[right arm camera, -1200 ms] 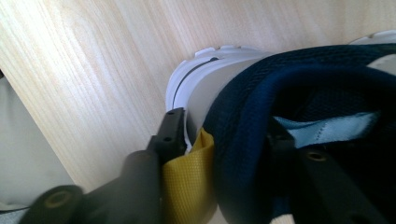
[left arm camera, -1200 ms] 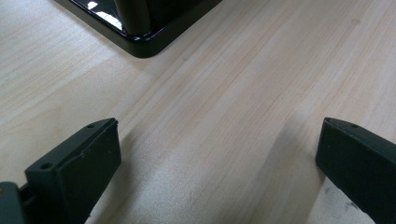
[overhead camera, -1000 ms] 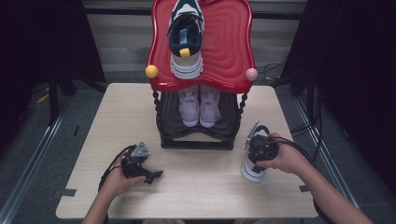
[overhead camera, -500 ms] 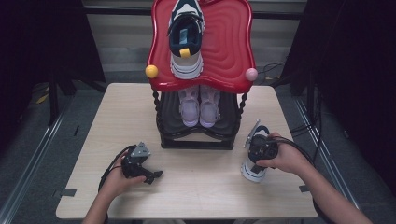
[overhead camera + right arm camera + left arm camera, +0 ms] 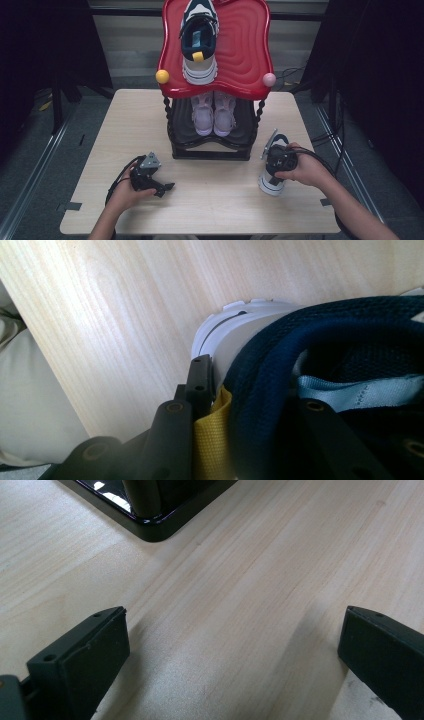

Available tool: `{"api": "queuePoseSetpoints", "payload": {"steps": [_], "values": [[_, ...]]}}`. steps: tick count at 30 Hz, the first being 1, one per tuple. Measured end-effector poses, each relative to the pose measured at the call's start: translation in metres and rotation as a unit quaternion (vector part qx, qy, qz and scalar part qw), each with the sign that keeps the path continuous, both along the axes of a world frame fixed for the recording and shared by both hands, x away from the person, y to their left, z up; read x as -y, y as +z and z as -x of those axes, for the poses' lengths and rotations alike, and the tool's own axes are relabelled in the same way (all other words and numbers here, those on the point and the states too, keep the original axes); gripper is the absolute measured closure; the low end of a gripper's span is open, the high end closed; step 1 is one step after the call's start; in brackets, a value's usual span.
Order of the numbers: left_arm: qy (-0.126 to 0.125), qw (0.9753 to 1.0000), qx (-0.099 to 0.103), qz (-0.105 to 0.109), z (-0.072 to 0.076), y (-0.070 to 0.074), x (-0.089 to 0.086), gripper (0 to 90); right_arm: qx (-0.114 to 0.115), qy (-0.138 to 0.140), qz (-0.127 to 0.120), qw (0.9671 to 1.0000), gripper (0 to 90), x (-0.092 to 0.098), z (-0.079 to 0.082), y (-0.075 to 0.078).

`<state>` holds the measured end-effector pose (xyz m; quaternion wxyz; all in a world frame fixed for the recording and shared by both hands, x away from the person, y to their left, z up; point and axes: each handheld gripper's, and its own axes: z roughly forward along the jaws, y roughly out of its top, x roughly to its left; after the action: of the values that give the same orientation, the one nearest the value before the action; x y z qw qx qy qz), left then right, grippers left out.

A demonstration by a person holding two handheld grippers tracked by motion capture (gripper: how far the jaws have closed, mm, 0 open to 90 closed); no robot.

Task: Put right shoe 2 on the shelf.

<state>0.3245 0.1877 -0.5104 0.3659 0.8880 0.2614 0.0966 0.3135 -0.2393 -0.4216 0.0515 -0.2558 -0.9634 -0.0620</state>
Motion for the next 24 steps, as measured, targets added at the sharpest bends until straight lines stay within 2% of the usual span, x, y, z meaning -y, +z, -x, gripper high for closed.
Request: {"api": "queuePoseSetpoints", "payload": {"steps": [1,2,3,4,7,9,24], "values": [[0.002,1.0000,0.000,-0.001,0.000,0.000,0.000,0.0,-0.002,-0.004,-0.001,1.0000,71.5,0.000,0.001,0.001],[0.001,1.0000,0.000,0.000,0.000,0.000,0.000,0.0,0.006,0.010,-0.001,0.9999,71.5,0.002,0.000,0.000],[0.001,1.0000,0.000,-0.001,0.000,0.000,0.000,0.0,0.003,0.005,-0.001,1.0000,71.5,0.002,0.001,0.001],[0.001,1.0000,-0.001,0.001,0.000,0.000,0.000,0.0,0.007,0.015,-0.001,0.9999,71.6,0.003,0.000,0.001],[0.001,1.0000,0.001,0.000,0.000,0.000,0.000,0.0,-0.001,0.010,-0.006,0.9999,71.7,0.003,0.002,0.007],[0.002,1.0000,0.000,-0.001,0.000,0.000,0.000,0.0,0.005,0.016,-0.004,0.9998,71.7,0.004,0.002,0.012],[0.003,1.0000,0.000,0.002,0.000,0.000,0.000,0.0,0.015,0.036,-0.001,0.9992,71.7,0.003,0.004,0.064]]}}
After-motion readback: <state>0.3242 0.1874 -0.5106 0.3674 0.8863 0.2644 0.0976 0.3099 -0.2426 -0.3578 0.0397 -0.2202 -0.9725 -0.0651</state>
